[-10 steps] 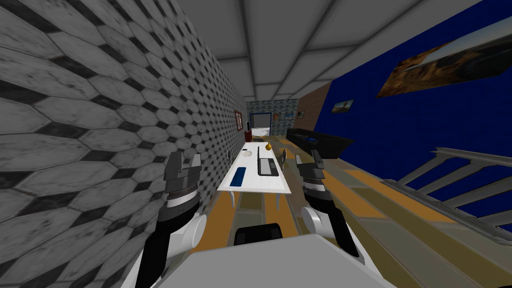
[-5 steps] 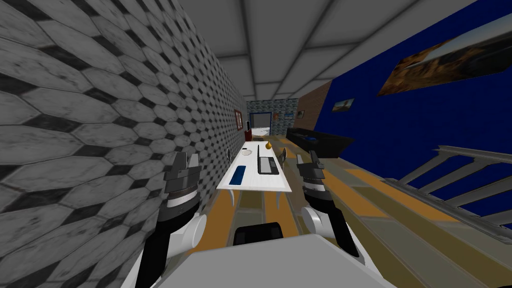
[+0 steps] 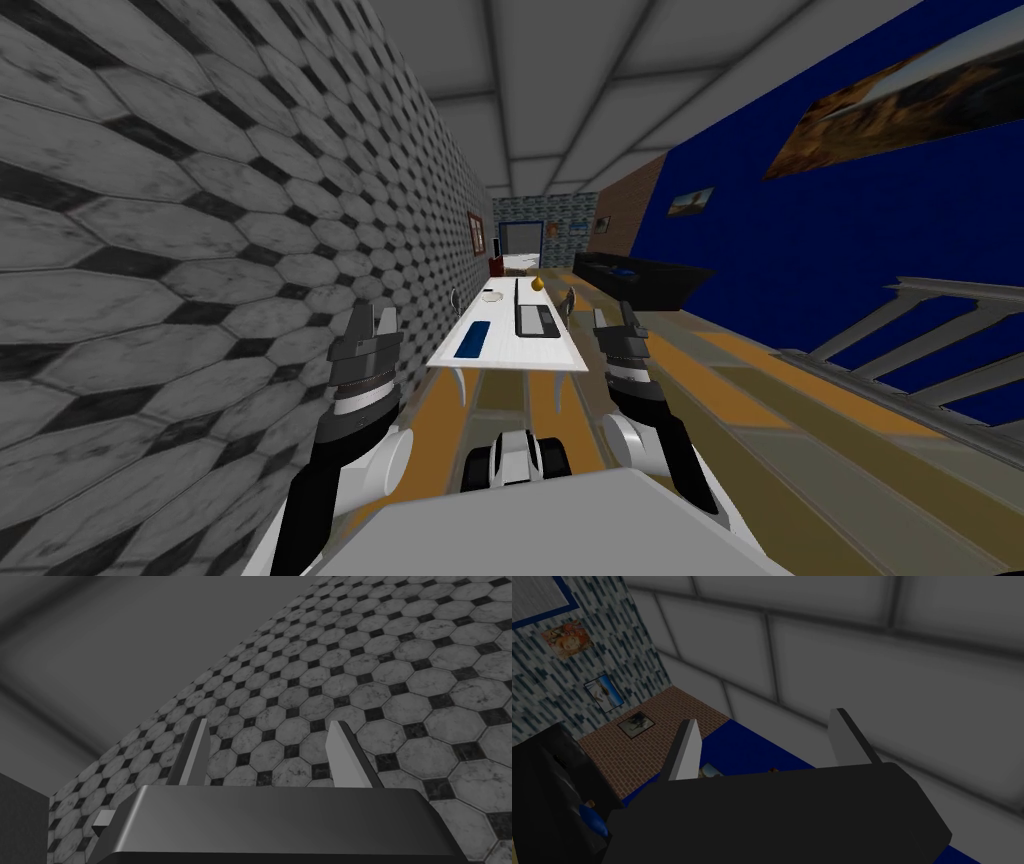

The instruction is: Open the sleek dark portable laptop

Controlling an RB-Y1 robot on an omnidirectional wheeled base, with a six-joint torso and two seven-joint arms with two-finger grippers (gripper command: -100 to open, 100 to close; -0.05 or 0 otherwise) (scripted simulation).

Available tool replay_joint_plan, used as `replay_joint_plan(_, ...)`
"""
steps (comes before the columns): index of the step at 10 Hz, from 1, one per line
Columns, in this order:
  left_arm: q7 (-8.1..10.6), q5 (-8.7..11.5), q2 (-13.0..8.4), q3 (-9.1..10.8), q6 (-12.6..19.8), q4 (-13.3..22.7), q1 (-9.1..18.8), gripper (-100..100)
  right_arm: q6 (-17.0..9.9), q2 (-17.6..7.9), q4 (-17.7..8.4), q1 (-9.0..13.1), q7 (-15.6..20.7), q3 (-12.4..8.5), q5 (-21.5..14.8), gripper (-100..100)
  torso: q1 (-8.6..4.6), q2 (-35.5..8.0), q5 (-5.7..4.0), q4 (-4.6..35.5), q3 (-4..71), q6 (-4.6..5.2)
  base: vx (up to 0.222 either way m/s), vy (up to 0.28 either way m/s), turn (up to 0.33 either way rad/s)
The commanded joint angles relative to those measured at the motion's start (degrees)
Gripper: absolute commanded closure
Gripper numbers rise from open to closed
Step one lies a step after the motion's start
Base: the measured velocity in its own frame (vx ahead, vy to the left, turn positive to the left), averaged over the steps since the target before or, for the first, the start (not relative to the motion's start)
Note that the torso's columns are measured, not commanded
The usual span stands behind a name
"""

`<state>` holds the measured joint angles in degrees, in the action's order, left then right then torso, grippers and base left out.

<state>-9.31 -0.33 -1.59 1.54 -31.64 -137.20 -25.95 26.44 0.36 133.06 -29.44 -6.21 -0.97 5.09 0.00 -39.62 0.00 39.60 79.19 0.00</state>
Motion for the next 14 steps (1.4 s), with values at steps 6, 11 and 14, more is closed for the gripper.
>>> replay_joint_plan(6, 0.00, 0.0, 0.0, -0.01, 0.0, 0.0, 0.0, 0, -3.1, -8.6, -4.3, 1.2, 4.3, -2.5, -4.4, -100, 0.05, -2.7, 0.01, 2.7, 5.4, 0.00, 0.017, 0.063, 0.046)
replay_joint_plan(11, 0.00, 0.0, 0.0, -0.01, 0.0, 0.0, 0.0, 0, -7.0, -12.6, -9.4, 2.7, 9.9, -5.7, -10.1, -100, 0.03, -2.6, 0.01, 2.7, 5.4, 0.00, 0.042, 0.105, 0.081)
replay_joint_plan(14, 0.00, 0.0, 0.0, -0.01, 0.0, 0.0, 0.0, 0, -9.7, -14.4, -13.0, 3.8, 14.0, -8.0, -14.1, -100, 0.07, -2.7, 0.02, 2.7, 5.3, 0.00, 0.034, 0.143, 0.093)
